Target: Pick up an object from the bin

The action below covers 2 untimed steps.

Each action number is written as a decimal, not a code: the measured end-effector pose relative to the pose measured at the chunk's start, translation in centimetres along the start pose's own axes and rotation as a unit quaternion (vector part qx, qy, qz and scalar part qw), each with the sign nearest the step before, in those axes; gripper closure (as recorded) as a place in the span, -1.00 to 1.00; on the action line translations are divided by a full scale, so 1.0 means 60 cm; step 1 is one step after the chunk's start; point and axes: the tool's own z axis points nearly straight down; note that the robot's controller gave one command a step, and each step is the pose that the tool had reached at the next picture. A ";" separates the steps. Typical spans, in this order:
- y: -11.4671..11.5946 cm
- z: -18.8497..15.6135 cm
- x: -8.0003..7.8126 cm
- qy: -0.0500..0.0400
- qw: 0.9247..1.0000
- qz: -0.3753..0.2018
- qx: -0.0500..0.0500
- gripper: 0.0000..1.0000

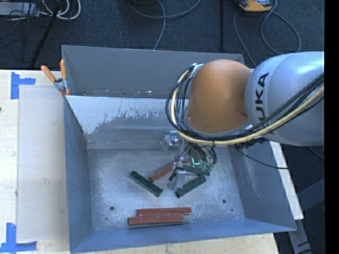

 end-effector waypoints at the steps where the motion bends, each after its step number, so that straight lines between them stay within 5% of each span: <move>1: -0.042 0.226 0.007 -0.001 1.000 -0.001 0.000 -1.00; 2: -0.041 0.219 0.004 -0.004 1.000 0.000 -0.001 1.00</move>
Offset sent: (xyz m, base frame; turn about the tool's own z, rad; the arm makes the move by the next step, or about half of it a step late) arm -0.0032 -0.0249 -0.1308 -0.0035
